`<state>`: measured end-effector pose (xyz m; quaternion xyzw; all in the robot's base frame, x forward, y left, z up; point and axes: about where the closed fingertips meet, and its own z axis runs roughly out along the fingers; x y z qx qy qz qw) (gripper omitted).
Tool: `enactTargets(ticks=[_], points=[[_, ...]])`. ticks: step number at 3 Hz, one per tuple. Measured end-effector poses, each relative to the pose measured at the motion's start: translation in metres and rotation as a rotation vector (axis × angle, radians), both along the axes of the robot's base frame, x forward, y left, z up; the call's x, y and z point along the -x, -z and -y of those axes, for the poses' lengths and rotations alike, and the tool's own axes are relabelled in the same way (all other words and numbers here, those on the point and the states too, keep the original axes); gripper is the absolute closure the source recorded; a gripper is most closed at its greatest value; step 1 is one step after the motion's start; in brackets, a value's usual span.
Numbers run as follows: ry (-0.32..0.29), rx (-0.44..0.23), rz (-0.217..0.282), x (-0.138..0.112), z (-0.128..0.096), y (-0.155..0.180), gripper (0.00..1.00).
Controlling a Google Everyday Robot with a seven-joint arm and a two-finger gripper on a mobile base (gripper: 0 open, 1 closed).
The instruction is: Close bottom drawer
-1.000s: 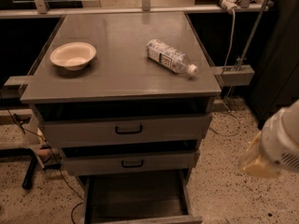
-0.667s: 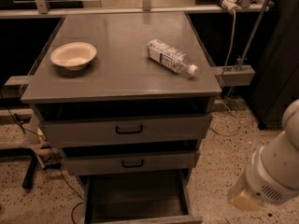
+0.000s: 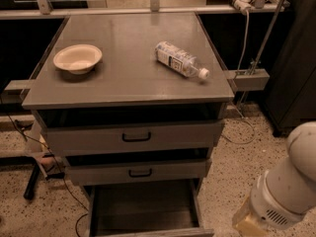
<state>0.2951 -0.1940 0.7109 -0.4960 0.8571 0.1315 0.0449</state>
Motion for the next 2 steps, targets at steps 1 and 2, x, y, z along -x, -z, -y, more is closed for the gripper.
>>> enactTargets(ticks=[1,2], points=[[0.022,-0.049,-0.119,0.025,-0.029,0.080,1.00],[0.086,-0.094,-0.218,0.040,-0.051,0.160,1.00]])
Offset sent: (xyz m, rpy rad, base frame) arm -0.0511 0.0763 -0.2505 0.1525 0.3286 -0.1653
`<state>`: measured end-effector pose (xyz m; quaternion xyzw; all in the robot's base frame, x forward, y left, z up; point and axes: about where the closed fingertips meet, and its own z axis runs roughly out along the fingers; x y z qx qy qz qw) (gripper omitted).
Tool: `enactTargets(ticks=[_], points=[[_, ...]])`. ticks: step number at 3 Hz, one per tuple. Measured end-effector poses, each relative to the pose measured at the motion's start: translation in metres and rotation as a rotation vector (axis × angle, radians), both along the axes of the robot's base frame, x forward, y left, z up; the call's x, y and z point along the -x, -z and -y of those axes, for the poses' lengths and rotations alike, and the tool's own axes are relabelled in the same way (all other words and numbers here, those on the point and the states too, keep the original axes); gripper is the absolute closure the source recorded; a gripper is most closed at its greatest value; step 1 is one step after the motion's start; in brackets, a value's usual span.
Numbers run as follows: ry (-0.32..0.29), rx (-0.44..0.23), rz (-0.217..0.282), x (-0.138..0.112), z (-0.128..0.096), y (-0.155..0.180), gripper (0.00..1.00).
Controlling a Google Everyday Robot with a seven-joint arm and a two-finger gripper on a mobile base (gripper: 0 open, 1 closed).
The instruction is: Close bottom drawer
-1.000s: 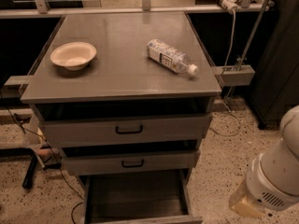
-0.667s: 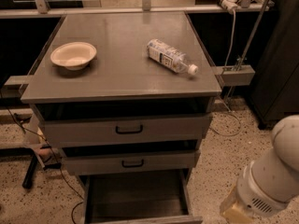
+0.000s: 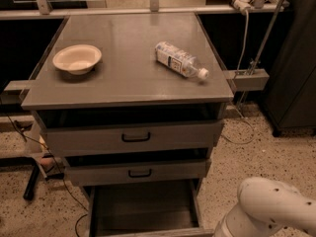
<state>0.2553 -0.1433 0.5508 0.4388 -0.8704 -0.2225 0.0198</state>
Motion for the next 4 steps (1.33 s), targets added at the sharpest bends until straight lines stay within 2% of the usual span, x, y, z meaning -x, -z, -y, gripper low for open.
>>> enactTargets(ticks=[1,3,4], points=[[0.047,-0.025,-0.061,0.003,-0.015,0.051,1.00],[0.061,-0.040,-0.081,0.007,-0.021,0.067,1.00],[0.196,-0.069,-0.097,-0.010,-0.026,0.114,1.00]])
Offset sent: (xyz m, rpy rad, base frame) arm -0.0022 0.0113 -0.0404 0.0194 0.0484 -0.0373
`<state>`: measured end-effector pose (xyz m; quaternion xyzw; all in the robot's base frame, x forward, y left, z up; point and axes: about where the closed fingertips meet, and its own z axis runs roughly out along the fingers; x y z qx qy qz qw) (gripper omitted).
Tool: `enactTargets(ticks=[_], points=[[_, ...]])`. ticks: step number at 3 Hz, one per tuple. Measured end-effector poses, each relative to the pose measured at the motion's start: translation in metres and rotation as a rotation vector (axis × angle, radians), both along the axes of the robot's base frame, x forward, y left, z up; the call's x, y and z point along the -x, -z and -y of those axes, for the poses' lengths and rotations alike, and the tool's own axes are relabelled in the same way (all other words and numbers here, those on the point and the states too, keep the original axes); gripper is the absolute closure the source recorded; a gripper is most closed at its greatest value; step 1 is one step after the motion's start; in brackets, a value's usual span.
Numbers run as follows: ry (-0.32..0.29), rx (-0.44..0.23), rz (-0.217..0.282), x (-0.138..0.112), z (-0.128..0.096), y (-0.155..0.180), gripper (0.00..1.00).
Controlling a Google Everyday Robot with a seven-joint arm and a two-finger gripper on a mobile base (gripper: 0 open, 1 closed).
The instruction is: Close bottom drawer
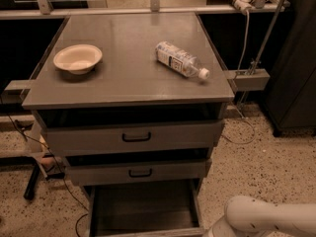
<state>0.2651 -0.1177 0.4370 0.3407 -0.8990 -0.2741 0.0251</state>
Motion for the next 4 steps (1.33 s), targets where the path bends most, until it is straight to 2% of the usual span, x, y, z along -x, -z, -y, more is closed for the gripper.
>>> enactTargets(ticks=[1,2,3,4], points=[[0.135,-0.023,-0.009,-0.022,-0.001,0.044,1.00],[0.210,-0.040,-0.053,-0.024,-0.006,0.086,1.00],[0.210,-0.040,-0.053,-0.024,-0.006,0.086,1.00],[0.276,-0.048,-0.110,-0.021,-0.009,0.121,1.00]])
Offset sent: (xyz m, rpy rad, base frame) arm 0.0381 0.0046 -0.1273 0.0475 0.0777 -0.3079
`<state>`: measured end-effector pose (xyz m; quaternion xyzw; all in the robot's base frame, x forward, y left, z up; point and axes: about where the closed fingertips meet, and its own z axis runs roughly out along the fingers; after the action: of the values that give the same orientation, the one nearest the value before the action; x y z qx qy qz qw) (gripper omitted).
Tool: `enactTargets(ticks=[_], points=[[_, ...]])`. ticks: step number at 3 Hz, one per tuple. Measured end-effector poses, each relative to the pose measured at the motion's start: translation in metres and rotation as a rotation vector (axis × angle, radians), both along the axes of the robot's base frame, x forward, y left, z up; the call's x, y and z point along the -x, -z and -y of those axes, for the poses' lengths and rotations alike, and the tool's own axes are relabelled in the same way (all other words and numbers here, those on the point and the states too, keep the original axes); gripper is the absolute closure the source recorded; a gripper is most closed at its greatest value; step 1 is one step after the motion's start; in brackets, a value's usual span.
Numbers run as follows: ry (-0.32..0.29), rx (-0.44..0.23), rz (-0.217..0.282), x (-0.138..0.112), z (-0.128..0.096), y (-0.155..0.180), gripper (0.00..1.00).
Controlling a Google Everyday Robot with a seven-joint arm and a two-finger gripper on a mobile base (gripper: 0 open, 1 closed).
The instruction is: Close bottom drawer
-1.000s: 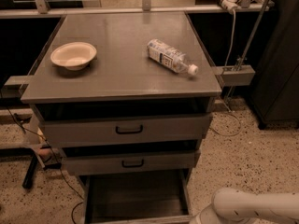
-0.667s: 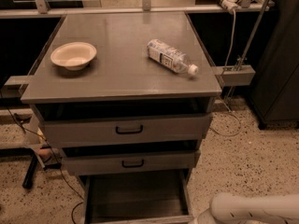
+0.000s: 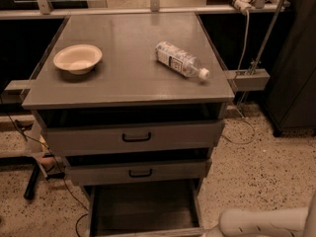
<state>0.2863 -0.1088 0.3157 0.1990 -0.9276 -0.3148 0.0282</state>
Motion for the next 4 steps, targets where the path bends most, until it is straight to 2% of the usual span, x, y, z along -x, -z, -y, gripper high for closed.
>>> enactTargets(ticks=[1,2,3,4], points=[[0.148,-0.047,-0.075,-0.003,0.002,0.053,1.00],[0.239,-0.051,-0.120,-0.008,0.004,0.089,1.00],[0.244,-0.055,-0.126,-0.007,0.002,0.094,1.00],[0.266,-0.089,-0.143,-0.008,-0.001,0.097,1.00]])
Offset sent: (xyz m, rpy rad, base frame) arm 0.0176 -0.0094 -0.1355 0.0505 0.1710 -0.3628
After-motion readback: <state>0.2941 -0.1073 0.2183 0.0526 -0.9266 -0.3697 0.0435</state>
